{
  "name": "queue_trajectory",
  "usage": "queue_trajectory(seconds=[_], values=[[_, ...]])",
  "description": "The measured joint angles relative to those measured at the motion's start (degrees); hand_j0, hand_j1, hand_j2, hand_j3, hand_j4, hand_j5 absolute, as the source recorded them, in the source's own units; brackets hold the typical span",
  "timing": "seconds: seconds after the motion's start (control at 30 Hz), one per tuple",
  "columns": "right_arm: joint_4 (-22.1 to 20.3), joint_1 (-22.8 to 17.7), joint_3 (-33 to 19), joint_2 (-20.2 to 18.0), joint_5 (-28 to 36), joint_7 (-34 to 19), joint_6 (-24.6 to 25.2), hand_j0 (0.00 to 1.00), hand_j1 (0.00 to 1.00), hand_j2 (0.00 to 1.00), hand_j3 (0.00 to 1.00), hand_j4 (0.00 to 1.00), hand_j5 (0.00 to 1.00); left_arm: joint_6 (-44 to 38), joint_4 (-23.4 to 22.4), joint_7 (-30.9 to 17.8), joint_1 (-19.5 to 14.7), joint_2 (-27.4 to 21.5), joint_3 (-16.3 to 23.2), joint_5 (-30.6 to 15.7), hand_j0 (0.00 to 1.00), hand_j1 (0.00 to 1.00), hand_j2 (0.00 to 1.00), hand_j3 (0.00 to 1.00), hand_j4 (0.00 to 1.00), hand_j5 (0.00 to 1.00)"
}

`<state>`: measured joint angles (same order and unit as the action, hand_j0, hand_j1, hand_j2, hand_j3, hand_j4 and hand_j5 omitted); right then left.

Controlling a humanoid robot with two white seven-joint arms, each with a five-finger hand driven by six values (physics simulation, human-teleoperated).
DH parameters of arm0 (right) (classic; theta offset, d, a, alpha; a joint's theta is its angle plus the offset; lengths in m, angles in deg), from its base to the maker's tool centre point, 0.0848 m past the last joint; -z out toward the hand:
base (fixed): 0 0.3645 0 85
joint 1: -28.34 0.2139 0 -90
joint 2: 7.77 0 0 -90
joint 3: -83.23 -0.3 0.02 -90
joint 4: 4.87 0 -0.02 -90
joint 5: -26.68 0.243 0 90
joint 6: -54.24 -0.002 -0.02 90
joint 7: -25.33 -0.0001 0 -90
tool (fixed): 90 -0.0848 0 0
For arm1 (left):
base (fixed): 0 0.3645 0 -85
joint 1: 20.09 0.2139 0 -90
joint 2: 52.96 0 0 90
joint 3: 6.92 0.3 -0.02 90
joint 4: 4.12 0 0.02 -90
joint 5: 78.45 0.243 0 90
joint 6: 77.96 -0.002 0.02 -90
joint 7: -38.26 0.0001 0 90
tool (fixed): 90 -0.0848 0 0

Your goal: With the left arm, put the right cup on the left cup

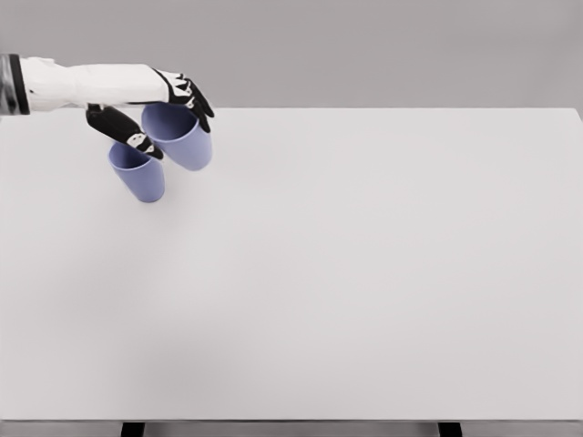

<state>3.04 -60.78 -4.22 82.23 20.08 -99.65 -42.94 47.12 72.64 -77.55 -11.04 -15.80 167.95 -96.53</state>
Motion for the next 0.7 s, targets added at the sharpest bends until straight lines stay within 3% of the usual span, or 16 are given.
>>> queue_trajectory(seconds=[0.7], values=[[0.0,-0.1,0.0,0.0,0.0,0.0,0.0,1.0,1.0,1.0,1.0,1.0,1.0,0.0,-5.9,-5.3,-4.7,-0.9,0.9,-1.6,0.61,0.61,0.61,0.61,0.61,0.61]])
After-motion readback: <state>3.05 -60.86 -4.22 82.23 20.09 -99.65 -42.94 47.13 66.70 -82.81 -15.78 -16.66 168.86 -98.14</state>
